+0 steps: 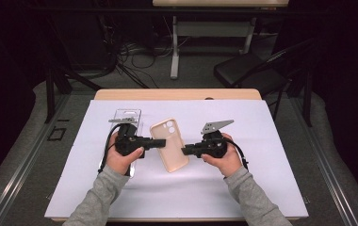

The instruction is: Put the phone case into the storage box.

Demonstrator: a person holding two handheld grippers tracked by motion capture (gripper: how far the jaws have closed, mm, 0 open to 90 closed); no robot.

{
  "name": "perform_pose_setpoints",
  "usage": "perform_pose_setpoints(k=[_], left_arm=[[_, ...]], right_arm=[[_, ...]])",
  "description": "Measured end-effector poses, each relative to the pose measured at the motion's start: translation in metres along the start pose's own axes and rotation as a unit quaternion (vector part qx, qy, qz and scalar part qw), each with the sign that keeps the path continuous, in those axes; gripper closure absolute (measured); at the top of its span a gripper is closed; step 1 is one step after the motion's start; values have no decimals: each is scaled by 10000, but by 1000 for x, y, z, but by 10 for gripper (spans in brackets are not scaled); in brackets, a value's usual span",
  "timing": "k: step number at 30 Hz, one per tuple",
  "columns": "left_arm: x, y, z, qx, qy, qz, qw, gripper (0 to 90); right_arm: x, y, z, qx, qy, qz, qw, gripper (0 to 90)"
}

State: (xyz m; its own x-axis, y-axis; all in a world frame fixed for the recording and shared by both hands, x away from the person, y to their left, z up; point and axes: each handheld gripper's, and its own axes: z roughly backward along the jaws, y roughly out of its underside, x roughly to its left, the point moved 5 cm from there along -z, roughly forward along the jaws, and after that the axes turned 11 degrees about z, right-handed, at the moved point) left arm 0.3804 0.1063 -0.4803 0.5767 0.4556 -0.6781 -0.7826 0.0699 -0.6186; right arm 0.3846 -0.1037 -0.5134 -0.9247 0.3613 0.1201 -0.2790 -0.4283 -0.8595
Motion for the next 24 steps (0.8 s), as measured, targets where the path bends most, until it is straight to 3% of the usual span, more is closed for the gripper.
perform_pose_setpoints(k=[15, 24], left_arm=[[4, -2, 0, -114, -105, 65, 9999, 725], [10, -3, -1, -219, -366, -43, 9991, 638]], right_arm=[[-1, 0, 2, -8, 78, 3, 10000, 832], [-6, 3, 3, 3, 214, -46, 9998, 833]])
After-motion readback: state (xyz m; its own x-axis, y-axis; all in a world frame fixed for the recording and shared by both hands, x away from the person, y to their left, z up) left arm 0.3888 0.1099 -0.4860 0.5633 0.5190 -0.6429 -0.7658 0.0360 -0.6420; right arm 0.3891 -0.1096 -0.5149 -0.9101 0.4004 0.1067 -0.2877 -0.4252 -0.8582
